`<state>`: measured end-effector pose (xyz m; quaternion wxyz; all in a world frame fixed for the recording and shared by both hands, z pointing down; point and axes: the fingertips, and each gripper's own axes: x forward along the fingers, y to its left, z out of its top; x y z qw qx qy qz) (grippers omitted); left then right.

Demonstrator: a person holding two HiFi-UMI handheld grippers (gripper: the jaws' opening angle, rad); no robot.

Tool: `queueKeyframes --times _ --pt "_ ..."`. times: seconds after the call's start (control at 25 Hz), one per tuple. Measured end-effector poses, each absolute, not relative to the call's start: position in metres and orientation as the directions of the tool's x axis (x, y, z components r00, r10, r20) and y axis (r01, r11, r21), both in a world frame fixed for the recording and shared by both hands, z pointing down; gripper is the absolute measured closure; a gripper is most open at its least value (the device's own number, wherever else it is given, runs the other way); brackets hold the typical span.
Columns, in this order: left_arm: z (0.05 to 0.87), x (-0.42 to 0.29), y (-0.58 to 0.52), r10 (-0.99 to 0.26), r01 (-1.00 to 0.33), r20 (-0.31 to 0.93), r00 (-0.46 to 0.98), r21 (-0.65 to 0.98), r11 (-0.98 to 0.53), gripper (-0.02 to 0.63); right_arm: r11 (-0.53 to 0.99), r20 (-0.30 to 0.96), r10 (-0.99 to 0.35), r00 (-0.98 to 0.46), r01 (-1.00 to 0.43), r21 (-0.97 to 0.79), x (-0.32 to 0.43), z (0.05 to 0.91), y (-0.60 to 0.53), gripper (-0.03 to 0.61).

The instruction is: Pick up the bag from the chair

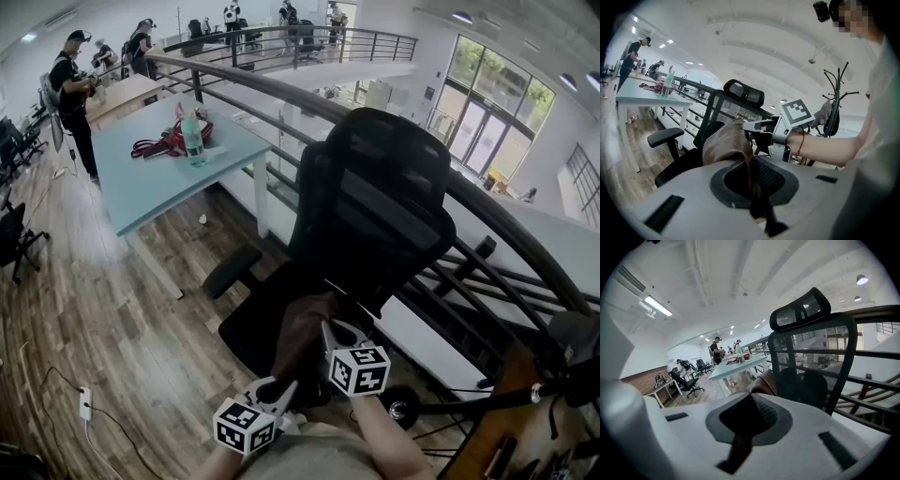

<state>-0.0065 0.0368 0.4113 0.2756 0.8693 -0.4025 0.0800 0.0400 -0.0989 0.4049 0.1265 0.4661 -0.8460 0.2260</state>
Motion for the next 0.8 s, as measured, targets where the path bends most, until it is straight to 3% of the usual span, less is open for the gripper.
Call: queueKeyframes --times 0.8 --pt "0.4045 -0.0078 0.0316 -0.66 -0.741 0.349 0.666 0.419 -0.526 0.595 0.465 0.417 -0.74 -0.528 -0.849 -0.251 0.0394 0.3975 -0.1037 0.571"
